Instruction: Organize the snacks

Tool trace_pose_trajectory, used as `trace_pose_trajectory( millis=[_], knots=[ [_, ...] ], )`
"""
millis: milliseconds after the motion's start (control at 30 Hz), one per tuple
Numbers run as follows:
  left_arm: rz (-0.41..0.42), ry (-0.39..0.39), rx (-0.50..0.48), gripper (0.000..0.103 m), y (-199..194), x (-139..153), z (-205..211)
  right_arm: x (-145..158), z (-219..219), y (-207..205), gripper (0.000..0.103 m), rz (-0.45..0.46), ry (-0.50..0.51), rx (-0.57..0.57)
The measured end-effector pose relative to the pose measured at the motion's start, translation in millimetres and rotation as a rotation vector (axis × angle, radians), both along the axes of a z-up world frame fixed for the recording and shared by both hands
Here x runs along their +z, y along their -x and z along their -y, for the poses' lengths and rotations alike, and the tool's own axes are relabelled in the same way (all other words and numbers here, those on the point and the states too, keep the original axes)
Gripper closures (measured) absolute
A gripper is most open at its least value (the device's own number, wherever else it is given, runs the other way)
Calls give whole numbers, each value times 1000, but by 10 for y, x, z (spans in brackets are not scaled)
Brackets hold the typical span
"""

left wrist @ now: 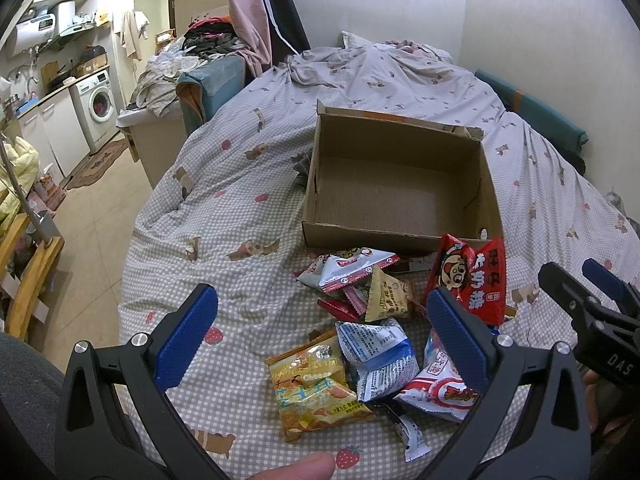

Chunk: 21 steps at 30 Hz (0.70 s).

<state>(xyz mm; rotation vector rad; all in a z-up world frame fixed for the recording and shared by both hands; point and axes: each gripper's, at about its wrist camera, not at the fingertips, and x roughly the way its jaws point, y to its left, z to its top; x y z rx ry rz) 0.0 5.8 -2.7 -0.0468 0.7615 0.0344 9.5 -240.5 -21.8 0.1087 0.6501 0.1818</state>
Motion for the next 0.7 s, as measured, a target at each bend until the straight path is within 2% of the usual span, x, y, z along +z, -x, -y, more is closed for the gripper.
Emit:
trace_pose_trajectory(
  millis=[433, 567, 700],
  knots=[
    [-22, 5, 4, 0, -27, -10, 10, -14, 24, -10, 0, -11, -11, -4],
    [-41, 7, 29, 0, -65, -7, -50, 35, 257, -148, 0, -76, -124, -7],
    [-83, 15, 52, 0, -104, -72, -112, -24, 459, -440, 0, -219, -194, -7]
  ],
)
